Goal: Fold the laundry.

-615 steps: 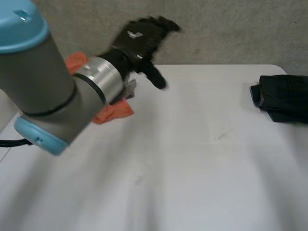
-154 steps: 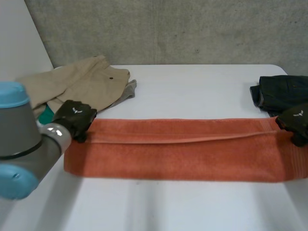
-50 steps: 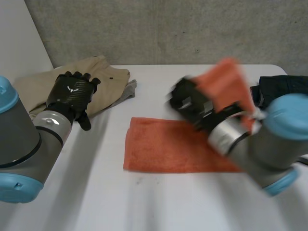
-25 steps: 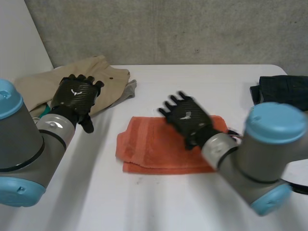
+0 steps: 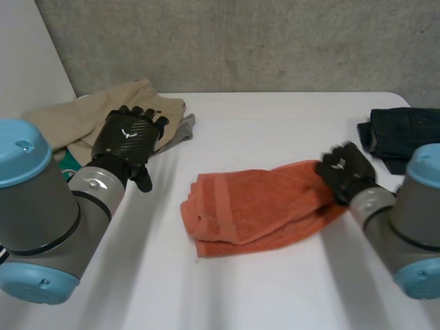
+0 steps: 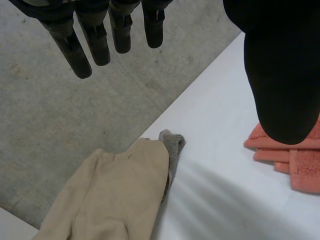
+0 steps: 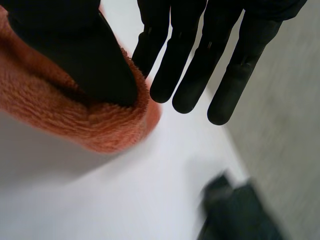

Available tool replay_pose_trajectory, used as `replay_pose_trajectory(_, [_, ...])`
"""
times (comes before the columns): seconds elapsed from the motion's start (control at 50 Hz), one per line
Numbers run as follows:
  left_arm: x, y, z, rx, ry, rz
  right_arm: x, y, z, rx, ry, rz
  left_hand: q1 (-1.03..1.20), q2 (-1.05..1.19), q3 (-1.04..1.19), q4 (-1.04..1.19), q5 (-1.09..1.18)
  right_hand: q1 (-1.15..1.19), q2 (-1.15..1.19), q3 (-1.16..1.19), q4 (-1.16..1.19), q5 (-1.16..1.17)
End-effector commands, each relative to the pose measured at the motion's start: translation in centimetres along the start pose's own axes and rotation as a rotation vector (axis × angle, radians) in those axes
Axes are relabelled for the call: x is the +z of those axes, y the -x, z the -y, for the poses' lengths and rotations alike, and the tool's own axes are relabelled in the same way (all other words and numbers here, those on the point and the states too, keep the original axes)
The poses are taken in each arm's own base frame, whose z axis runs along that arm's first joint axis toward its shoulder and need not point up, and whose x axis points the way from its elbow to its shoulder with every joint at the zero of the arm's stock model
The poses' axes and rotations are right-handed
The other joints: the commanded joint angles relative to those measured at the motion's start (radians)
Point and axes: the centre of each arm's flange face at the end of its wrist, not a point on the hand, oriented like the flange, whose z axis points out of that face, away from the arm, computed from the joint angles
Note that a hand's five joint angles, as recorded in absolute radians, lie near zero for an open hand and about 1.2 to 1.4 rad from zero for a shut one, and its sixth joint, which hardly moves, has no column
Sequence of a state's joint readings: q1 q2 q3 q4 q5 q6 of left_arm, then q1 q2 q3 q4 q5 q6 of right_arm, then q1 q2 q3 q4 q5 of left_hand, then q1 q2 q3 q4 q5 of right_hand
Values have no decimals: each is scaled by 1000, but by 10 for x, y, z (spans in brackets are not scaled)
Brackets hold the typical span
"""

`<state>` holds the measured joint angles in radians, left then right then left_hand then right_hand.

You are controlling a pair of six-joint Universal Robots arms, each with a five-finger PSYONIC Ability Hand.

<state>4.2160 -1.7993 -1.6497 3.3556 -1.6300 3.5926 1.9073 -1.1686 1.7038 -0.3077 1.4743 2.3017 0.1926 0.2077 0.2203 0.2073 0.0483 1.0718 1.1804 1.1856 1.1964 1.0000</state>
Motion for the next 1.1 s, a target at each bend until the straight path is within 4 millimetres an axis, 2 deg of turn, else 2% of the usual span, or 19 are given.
replay_pose_trajectory(0.02, [-3,5,6,-3,-15,17,-25,70,82,-115,-352,156,-18,-33,-46,-33,-48,324,216,211,200,222])
replay_pose_trajectory(0.1, [-4,6,2,-3,-1,18,-44,126,93,-182,-504,352,-18,-33,-46,-33,-48,324,216,211,200,222])
replay_pose_trajectory(0.18, [-5,5,1,-3,3,16,-53,156,89,-209,-559,470,-18,-33,-46,-33,-48,324,216,211,200,222])
replay_pose_trajectory(0.2, [-4,5,0,-4,3,17,-53,157,88,-205,-557,478,-18,-33,-46,-33,-48,110,2,-3,-14,8])
replay_pose_trajectory(0.22, [-4,6,1,-5,0,20,-53,157,89,-201,-558,479,-18,-33,-46,-33,-48,-275,-384,-389,-400,-378])
replay_pose_trajectory(0.24, [-3,7,2,-10,-4,22,-51,154,91,-184,-553,467,-18,-33,-46,-33,-48,-897,-1006,-1011,-1022,-1000])
replay_pose_trajectory(0.28, [-1,9,5,-20,-15,29,-51,151,93,-141,-542,460,-18,-33,-46,-33,-48,-897,-1006,-1011,-1022,-1000])
replay_pose_trajectory(0.34, [4,8,14,-55,-44,28,-43,122,100,37,-493,411,-6,-21,-33,-20,-36,-897,-1006,-1011,-1022,-1000])
replay_pose_trajectory(0.38, [8,8,18,-76,-57,29,-34,79,101,232,-453,329,-5,-21,-33,-20,-36,-897,-1006,-1011,-1022,-1000])
replay_pose_trajectory(0.46, [21,-16,30,-148,-101,-34,-25,28,85,570,-365,271,-5,-21,-33,-20,-36,-897,-1006,-1011,-1022,-1000])
replay_pose_trajectory(0.5, [22,-30,36,-170,-119,-69,-24,19,79,669,-327,268,-5,-21,-33,-20,-36,-897,-1006,-1011,-1022,-1000])
replay_pose_trajectory(0.52, [25,-51,41,-198,-133,-122,-23,8,73,754,-293,256,-5,-21,-33,-20,-36,-897,-1006,-1011,-1022,-1000])
replay_pose_trajectory(0.56, [27,-62,41,-210,-134,-146,-22,-1,64,807,-241,239,-5,-21,-33,-20,-36,-897,-1006,-1011,-1022,-1000])
replay_pose_trajectory(0.66, [33,-115,40,-256,-138,-270,-15,-29,34,840,-97,160,-5,-21,-33,-20,-36,-897,-1006,-1011,-1022,-1000])
replay_pose_trajectory(0.7, [38,-124,34,-266,-123,-283,-13,-31,32,832,-83,156,-5,-21,-33,-20,-36,-897,-1006,-1011,-1022,-1000])
replay_pose_trajectory(0.78, [49,-142,14,-262,-56,-303,-1,-26,27,834,-50,176,6,-9,-21,-9,-24,-897,-1006,-1011,-1022,-1000])
replay_pose_trajectory(0.88, [51,-141,-12,-222,90,-240,10,-17,21,836,1,214,9,-6,-19,-6,-21,-897,-1006,-1011,-1022,-1000])
replay_pose_trajectory(1.04, [28,-126,-46,-73,301,-92,17,42,43,800,37,394,-11,-27,-39,-26,-42,-897,-1006,-1011,-1022,-1000])
replay_pose_trajectory(1.1, [22,-121,-44,-52,305,-92,18,57,44,784,56,431,-14,-29,-42,-29,-45,-897,-1006,-1011,-1022,-1000])
